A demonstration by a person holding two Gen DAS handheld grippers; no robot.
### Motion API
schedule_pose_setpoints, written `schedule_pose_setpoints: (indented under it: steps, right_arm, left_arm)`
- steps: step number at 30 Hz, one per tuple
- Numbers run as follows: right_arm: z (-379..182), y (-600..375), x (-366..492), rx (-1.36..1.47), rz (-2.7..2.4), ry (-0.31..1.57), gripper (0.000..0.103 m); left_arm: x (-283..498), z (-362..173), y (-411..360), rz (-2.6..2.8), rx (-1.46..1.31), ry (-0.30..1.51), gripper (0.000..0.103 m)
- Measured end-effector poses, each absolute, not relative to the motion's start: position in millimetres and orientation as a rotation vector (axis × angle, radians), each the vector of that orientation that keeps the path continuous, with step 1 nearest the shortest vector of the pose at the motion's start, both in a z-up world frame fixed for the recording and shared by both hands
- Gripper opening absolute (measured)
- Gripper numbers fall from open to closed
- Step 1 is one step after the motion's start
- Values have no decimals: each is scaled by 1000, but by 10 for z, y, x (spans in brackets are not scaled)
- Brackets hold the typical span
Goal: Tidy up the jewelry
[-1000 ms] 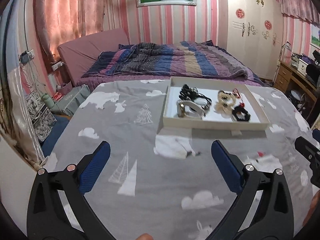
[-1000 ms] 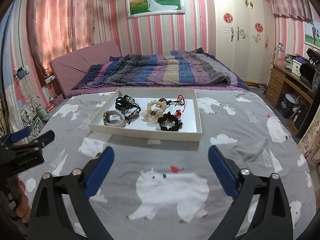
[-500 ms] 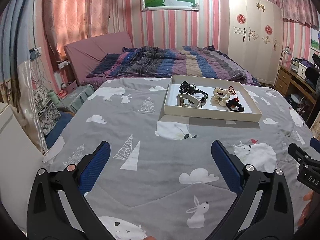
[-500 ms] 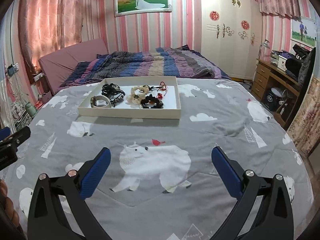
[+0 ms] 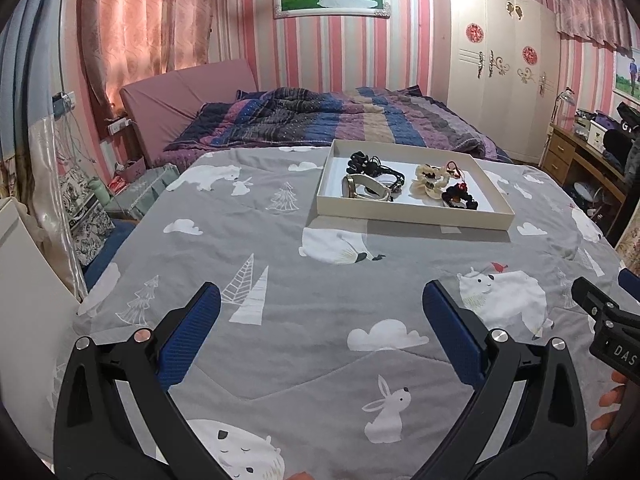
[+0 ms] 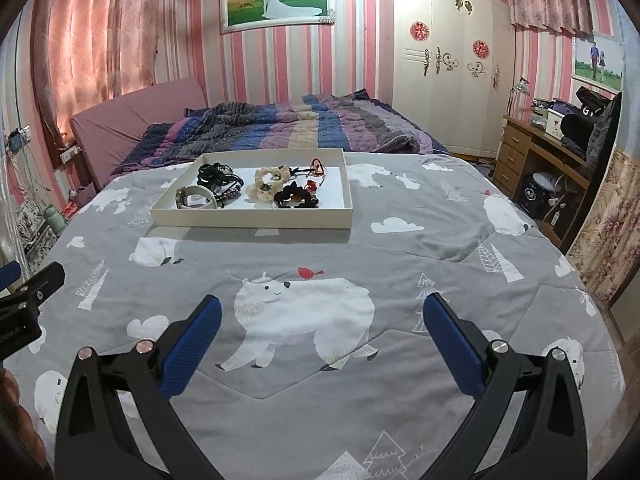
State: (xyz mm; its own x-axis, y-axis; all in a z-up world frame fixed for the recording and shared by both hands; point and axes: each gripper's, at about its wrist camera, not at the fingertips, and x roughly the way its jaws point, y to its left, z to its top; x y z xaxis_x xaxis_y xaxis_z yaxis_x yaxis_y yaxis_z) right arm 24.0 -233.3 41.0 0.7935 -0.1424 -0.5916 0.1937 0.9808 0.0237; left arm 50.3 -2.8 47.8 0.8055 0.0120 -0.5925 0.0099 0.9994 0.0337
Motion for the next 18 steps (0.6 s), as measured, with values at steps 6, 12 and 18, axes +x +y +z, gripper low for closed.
schedule_pose_setpoints:
  steps: [6,12,18]
  right_arm:
    - [455,-2279,234,70,-196,612,101]
    - [473,-2242,250,65,-203,609,101]
    - [516,-2222,231,63,-213,594,101]
  left_arm:
    - [469,477,-72,-9,57,624,100]
    - [456,484,-93,-9,66,619,100]
    - [440,492,-101,-10,65,614,100]
